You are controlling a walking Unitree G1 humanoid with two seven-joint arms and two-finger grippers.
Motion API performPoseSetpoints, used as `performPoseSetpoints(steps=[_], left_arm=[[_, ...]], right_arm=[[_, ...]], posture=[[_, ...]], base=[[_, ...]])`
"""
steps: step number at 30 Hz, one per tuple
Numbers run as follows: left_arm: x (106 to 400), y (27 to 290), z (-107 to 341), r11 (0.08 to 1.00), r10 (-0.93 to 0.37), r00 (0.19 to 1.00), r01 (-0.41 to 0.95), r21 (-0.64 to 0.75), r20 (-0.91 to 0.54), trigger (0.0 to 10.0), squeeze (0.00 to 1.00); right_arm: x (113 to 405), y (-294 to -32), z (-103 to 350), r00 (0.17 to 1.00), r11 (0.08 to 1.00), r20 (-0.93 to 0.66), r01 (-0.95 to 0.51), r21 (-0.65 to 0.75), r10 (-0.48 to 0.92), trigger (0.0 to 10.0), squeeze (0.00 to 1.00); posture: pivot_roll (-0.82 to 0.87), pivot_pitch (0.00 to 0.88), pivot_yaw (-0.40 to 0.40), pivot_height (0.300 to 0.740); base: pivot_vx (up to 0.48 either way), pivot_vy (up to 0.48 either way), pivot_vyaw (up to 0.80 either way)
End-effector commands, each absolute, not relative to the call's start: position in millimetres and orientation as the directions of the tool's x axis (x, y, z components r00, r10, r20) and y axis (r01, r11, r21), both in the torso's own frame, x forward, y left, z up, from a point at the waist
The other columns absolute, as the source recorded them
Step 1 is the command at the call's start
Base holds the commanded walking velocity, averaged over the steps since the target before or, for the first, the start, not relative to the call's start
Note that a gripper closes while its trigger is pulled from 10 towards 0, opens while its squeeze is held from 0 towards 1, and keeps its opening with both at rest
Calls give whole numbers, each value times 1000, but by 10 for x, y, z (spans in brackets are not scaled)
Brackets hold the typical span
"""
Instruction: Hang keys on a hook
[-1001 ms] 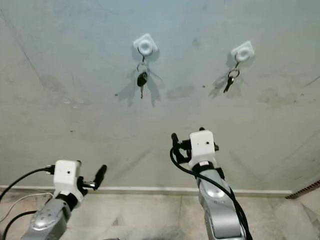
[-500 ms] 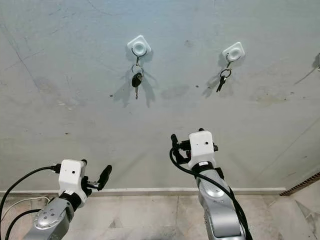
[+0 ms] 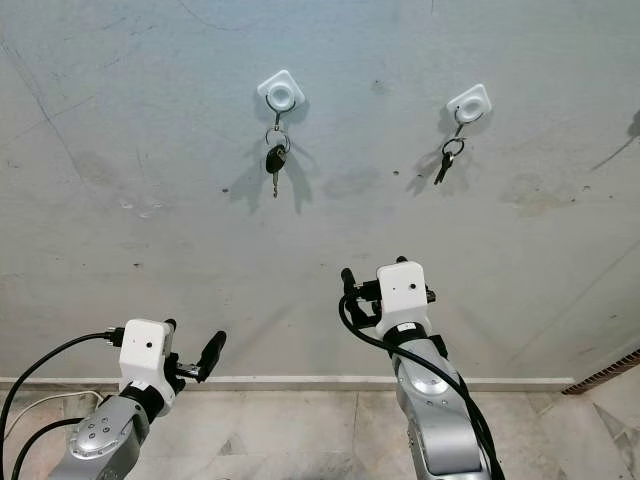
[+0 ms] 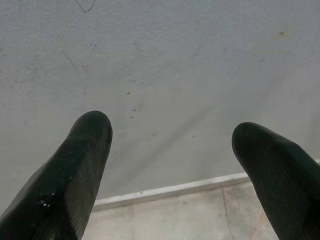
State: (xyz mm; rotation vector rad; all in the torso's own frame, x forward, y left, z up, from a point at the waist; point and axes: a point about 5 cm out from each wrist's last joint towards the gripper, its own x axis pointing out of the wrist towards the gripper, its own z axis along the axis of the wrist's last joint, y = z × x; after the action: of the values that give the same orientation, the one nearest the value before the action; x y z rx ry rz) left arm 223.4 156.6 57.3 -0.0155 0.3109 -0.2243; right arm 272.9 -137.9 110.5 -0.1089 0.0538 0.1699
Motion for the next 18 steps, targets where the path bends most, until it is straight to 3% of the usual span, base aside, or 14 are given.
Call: performPoseSetpoints(steps=[1,18], left_arm=[[2225,1559,593,971,-236,926,233,-47,-295,10000,0],[2225,1555,579,971,-239,923,235,-51,-302,10000,0]], right_arm=[[2735,-1387,1099,984,980,-67,-172,-103,166,10000,0],[2735,-1397,1097,985,981,-67,-166,-103,160,10000,0]], posture=[[49,78,-17,740],[46,80,-15,740]], base=[[-285,0,0],[-315,0,0]])
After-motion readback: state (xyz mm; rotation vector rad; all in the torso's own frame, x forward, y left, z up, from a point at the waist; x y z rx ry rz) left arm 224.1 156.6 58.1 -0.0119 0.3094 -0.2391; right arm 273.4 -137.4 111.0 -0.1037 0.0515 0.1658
